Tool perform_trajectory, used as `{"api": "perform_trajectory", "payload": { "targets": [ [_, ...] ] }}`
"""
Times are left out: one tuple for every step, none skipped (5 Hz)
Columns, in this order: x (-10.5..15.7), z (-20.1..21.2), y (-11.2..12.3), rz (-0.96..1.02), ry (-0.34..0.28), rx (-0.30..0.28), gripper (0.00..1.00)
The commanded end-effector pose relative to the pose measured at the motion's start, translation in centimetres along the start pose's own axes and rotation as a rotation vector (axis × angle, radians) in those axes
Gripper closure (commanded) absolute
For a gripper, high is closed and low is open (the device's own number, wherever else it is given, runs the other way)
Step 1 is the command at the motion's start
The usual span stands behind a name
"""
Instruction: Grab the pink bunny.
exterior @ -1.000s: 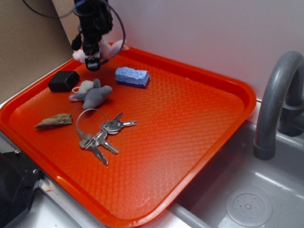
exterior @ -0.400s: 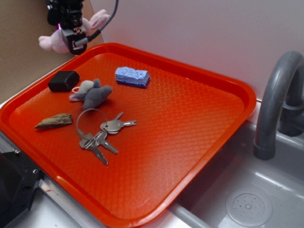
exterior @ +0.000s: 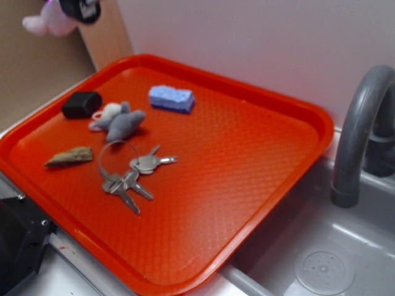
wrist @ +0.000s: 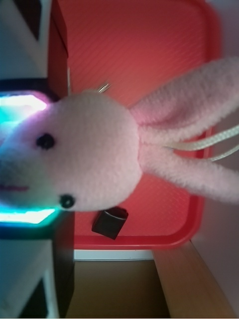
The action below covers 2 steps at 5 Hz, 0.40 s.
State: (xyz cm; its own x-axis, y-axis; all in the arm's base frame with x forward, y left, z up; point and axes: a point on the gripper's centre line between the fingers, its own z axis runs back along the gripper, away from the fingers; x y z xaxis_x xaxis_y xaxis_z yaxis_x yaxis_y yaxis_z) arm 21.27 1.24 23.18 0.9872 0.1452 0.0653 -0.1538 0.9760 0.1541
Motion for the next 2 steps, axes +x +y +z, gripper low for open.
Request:
{"api": "perform_trajectory", "payload": {
  "targets": [
    [1.08,4.59,0.61,0.157,-0.102,-0.051,1.00],
    [1.45,3.79,0.27,0.092,-0.115,-0.058,1.00]
  ]
}}
